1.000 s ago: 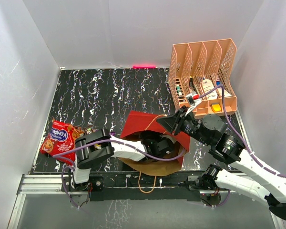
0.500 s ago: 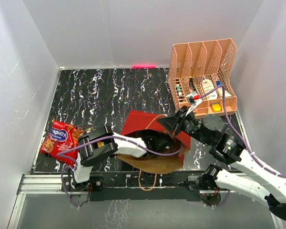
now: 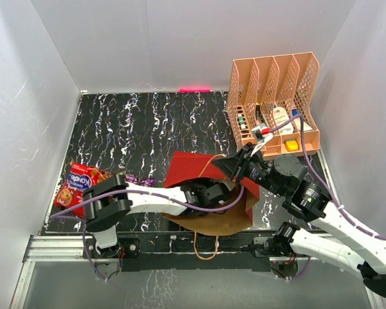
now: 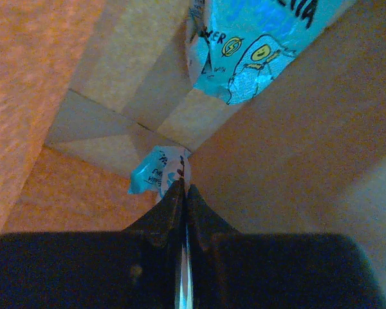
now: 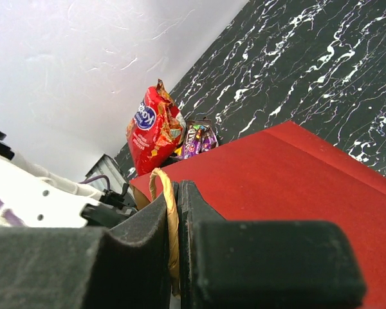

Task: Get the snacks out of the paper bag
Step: Take out the snack from the paper bag, then place the snack at the center of the board.

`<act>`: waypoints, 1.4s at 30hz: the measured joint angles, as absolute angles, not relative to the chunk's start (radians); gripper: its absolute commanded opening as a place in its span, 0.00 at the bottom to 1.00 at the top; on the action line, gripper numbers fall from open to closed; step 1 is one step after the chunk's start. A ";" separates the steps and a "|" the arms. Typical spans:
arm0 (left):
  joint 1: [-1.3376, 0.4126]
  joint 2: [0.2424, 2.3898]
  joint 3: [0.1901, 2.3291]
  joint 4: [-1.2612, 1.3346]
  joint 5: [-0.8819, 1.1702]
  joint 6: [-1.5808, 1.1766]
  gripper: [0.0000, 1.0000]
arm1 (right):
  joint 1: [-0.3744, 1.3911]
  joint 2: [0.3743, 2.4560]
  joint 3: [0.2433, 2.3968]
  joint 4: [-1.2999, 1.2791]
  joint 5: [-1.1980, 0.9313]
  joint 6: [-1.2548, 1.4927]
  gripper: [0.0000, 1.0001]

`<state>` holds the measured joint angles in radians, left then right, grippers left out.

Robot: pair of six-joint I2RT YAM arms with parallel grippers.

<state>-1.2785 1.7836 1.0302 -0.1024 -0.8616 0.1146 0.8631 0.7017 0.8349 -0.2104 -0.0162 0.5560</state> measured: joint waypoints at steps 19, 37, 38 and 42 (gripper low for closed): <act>-1.436 1.111 0.918 -0.315 -0.442 -0.110 0.00 | 0.863 0.702 0.835 -0.209 -0.010 0.556 0.07; -1.436 0.804 1.182 -0.322 -0.363 -0.095 0.00 | 0.863 0.727 0.834 -0.205 -0.018 0.560 0.07; -1.436 0.806 1.193 -0.303 -0.388 -0.073 0.00 | 0.863 0.727 0.834 -0.206 -0.019 0.560 0.07; -1.436 0.845 1.201 -0.190 -0.583 0.033 0.00 | 0.863 0.727 0.834 -0.206 -0.018 0.560 0.07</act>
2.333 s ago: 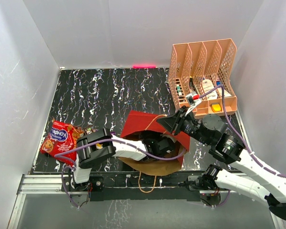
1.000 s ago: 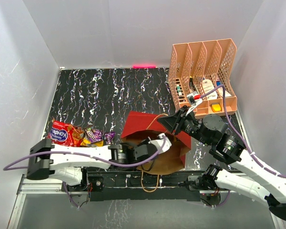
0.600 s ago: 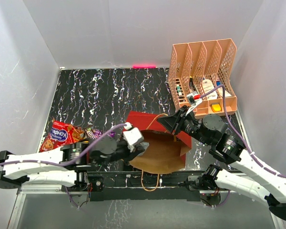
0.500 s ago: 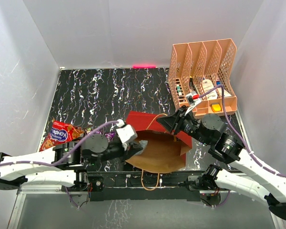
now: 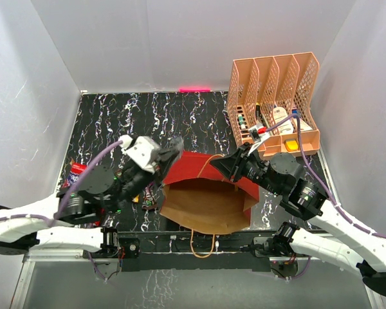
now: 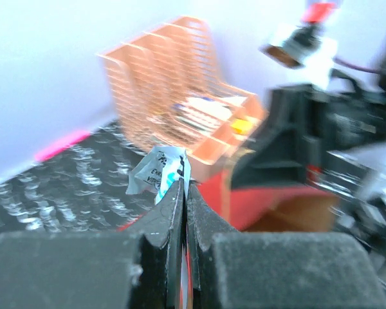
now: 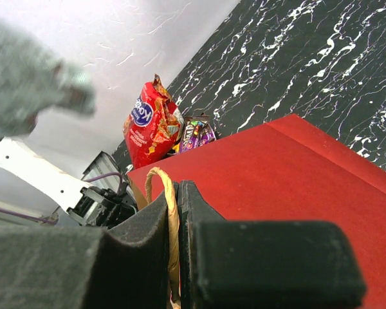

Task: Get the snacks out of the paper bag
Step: Place the snack at the center of the board.

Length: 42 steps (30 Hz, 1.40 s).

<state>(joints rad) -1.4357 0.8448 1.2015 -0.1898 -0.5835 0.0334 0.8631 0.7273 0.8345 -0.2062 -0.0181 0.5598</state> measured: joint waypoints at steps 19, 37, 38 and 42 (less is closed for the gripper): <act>-0.817 1.139 0.955 -0.286 -0.817 -0.067 0.00 | 0.863 0.728 0.834 -0.212 0.000 0.552 0.07; -0.768 1.368 0.826 -0.366 -0.718 0.028 0.00 | 0.863 0.736 0.834 -0.207 -0.007 0.554 0.07; -0.768 1.394 0.829 -0.367 -0.714 0.033 0.00 | 0.863 0.736 0.834 -0.207 -0.007 0.555 0.07; -0.768 1.489 0.848 -0.377 -0.693 0.033 0.02 | 0.863 0.735 0.834 -0.207 -0.007 0.556 0.07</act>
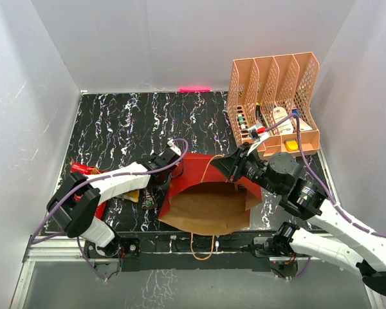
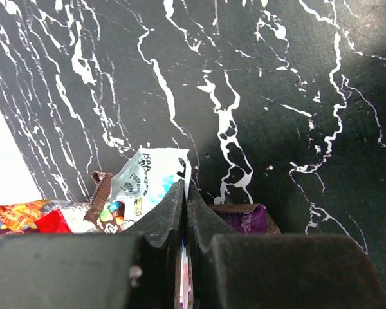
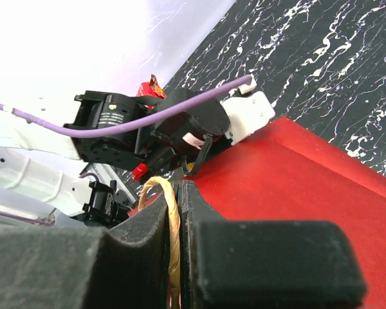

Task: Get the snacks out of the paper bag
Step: Place the snack at the center of the board.

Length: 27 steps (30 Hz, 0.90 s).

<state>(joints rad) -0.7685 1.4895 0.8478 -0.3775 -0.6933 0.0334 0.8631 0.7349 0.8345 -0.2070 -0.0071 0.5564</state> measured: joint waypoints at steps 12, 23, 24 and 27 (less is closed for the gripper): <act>-0.767 1.549 0.879 -0.424 -0.611 -0.022 0.33 | 0.863 0.719 0.814 -0.208 -0.006 0.560 0.07; -0.767 1.367 0.977 -0.533 -0.590 -0.073 0.52 | 0.863 0.713 0.814 -0.207 -0.006 0.559 0.07; -0.767 1.328 1.000 -0.543 -0.582 -0.083 0.53 | 0.863 0.713 0.814 -0.207 -0.006 0.560 0.07; -0.767 1.221 1.069 -0.564 -0.555 -0.111 0.60 | 0.863 0.713 0.814 -0.207 -0.006 0.559 0.07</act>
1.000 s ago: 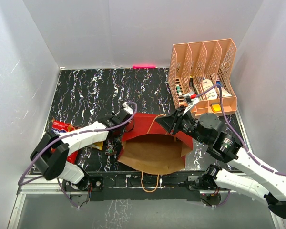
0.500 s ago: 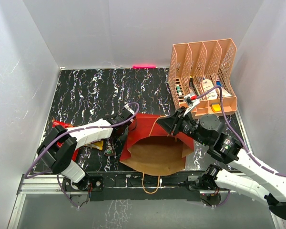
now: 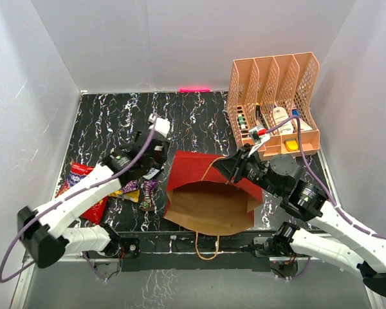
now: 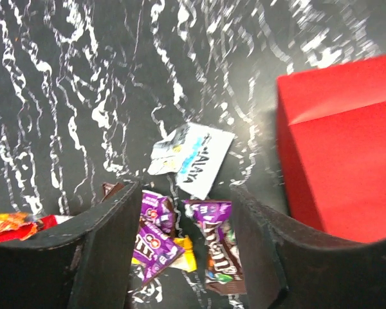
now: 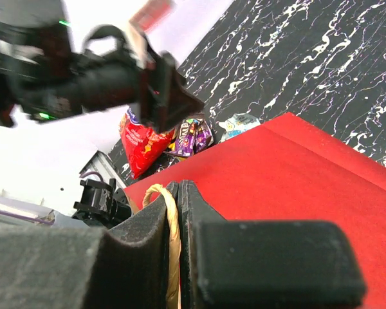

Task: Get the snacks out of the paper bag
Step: Place the snack at the center of the board, then take out the snack from the paper bag.

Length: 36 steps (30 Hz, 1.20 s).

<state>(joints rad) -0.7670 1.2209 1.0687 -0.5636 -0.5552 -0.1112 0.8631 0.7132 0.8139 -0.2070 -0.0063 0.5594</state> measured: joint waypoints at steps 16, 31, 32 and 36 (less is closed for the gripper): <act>-0.767 0.783 0.994 -0.231 0.194 -0.434 0.61 | 0.863 0.715 0.813 -0.205 -0.018 0.572 0.07; -1.284 0.830 0.826 0.136 0.132 -0.518 0.62 | 0.863 0.715 0.813 -0.198 -0.025 0.578 0.07; -1.334 0.844 0.826 0.143 0.077 -0.501 0.62 | 0.863 0.715 0.813 -0.198 -0.025 0.578 0.07; -1.492 0.945 0.826 0.184 -0.126 -0.443 0.60 | 0.863 0.715 0.813 -0.198 -0.025 0.578 0.07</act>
